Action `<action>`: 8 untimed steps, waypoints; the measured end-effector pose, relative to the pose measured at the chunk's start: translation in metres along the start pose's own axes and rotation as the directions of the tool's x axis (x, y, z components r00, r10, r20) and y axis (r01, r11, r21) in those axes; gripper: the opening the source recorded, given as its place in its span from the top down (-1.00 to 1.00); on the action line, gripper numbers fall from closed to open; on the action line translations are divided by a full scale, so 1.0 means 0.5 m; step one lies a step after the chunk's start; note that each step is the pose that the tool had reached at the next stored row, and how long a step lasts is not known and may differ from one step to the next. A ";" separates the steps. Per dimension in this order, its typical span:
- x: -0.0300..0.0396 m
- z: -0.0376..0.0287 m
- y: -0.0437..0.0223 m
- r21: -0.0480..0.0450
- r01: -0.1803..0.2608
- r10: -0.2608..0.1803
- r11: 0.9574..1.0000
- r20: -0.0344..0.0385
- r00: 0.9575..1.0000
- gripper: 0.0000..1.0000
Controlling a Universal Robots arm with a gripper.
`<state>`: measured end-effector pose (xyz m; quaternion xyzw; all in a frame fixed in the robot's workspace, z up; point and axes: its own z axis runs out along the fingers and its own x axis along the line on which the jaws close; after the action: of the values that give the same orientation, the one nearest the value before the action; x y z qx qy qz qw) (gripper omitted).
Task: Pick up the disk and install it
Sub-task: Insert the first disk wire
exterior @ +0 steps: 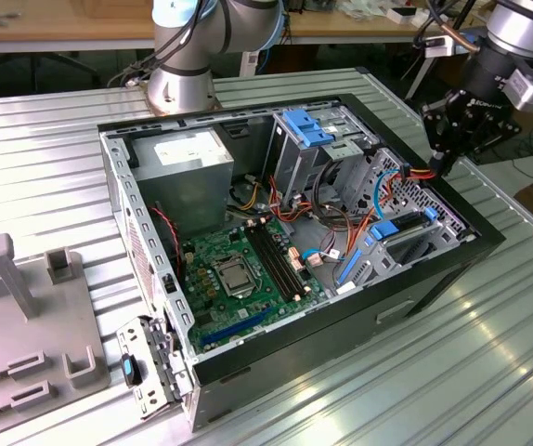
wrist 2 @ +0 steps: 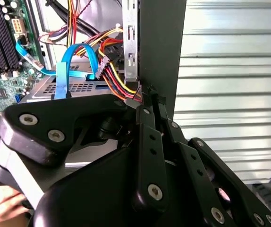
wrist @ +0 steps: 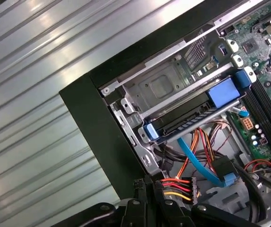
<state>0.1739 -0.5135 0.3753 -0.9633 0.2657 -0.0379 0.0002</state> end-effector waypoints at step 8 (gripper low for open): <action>-0.029 -0.002 0.019 -0.003 -0.037 0.037 0.999 -0.001 0.999 0.66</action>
<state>0.1567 -0.5140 0.3749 -0.9582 0.2835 -0.0381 -0.0009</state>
